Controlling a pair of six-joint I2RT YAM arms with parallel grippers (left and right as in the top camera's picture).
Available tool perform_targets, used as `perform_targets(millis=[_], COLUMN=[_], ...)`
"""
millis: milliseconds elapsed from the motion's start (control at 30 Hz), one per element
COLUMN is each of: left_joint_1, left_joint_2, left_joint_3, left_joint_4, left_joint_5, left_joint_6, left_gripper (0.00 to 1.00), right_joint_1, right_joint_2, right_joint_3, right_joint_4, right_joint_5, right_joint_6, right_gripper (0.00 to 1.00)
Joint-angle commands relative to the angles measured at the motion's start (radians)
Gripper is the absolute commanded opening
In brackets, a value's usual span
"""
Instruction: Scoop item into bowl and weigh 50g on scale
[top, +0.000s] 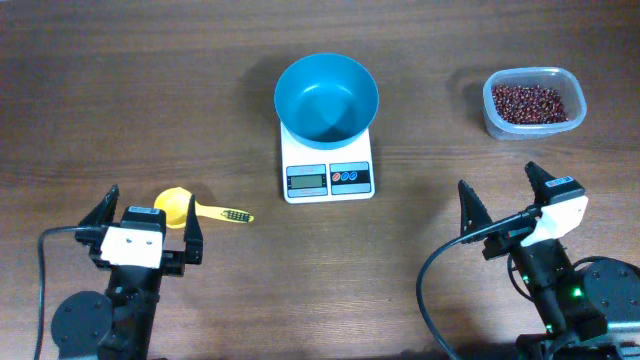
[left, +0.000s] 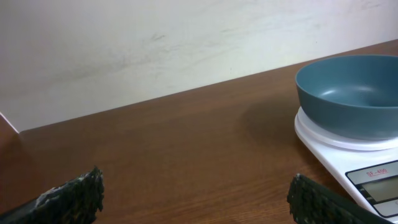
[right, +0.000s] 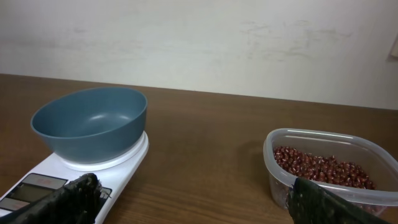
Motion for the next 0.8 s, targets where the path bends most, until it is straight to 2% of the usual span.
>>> perform_targets(millis=[0, 333, 500, 567, 600, 667, 767], left_joint_1=[0.0, 0.0, 0.0, 0.0, 0.0, 0.0, 0.0], left_joint_2=[-0.009, -0.009, -0.009, -0.009, -0.009, -0.009, -0.009], left_joint_3=[-0.004, -0.004, 0.007, 0.064, 0.088, 0.167, 0.332], left_joint_4=[0.0, 0.001, 0.058, 0.06, 0.06, 0.037, -0.1], left_joint_5=[0.016, 0.016, 0.017, 0.017, 0.017, 0.017, 0.016], left_joint_6=[0.008, 0.008, -0.012, -0.122, -0.14, -0.143, -0.142], left_gripper=[0.99, 0.99, 0.99, 0.99, 0.99, 0.99, 0.99], right_joint_1=[0.01, 0.01, 0.01, 0.01, 0.01, 0.01, 0.01], right_joint_2=[-0.01, -0.01, -0.01, -0.01, -0.01, -0.01, -0.01], right_joint_3=[-0.007, -0.007, -0.007, -0.007, -0.007, -0.007, -0.007], right_joint_4=[-0.002, -0.002, -0.002, -0.001, -0.002, -0.002, -0.001], right_joint_5=[0.001, 0.001, 0.001, 0.001, 0.001, 0.001, 0.001], right_joint_6=[0.004, 0.004, 0.004, 0.004, 0.004, 0.004, 0.004], right_gripper=[0.99, 0.99, 0.99, 0.99, 0.99, 0.99, 0.99])
